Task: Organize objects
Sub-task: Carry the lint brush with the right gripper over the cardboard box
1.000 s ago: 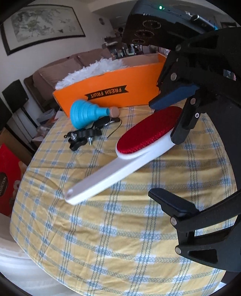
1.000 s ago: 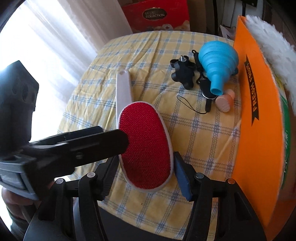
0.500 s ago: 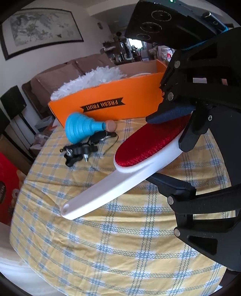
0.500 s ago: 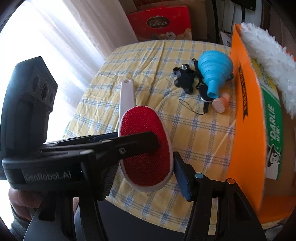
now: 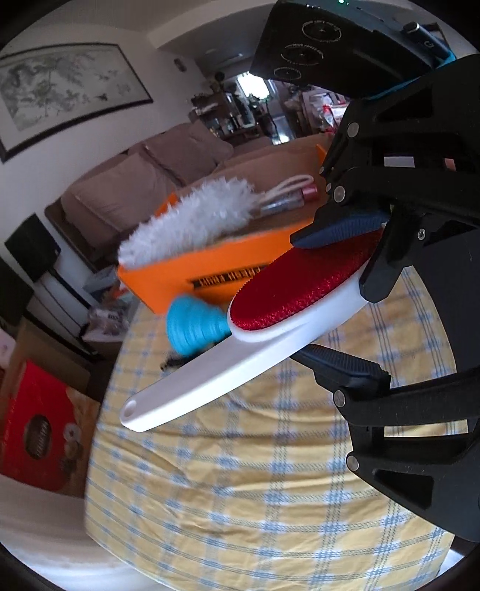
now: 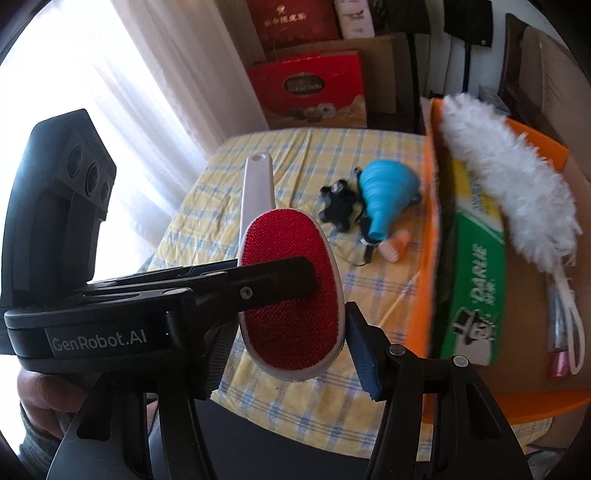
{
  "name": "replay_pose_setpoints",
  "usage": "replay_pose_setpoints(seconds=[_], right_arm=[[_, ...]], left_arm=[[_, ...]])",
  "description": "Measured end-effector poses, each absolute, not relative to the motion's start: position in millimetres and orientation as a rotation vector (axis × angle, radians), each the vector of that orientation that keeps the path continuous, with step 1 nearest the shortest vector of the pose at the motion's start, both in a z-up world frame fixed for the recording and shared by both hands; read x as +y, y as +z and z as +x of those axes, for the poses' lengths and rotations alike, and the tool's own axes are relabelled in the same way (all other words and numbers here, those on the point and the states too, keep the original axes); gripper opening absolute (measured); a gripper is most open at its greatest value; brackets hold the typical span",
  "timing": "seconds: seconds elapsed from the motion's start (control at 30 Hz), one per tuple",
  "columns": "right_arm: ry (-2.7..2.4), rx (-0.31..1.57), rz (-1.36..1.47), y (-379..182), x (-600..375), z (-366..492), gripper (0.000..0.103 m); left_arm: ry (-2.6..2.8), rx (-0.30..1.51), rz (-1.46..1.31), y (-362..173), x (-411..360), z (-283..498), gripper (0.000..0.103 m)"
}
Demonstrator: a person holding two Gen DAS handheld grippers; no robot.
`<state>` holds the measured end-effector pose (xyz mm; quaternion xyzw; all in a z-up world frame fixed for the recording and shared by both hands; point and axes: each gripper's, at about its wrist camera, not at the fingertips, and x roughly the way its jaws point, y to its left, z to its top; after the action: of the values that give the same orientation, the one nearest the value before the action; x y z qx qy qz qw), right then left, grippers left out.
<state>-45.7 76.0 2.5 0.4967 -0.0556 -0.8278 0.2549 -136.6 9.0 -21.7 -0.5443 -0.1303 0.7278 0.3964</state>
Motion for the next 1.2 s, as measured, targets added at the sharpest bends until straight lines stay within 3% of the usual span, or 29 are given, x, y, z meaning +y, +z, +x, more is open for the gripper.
replay_pose_setpoints(seconds=[0.57, 1.2], right_arm=[[-2.353, -0.323, 1.4, 23, 189, -40, 0.059], [-2.302, -0.268, 1.664, 11, 261, -28, 0.059]], left_arm=[[1.68, -0.131, -1.375, 8, 138, -99, 0.051], [1.452, -0.073, -1.494, -4, 202, -67, 0.051]])
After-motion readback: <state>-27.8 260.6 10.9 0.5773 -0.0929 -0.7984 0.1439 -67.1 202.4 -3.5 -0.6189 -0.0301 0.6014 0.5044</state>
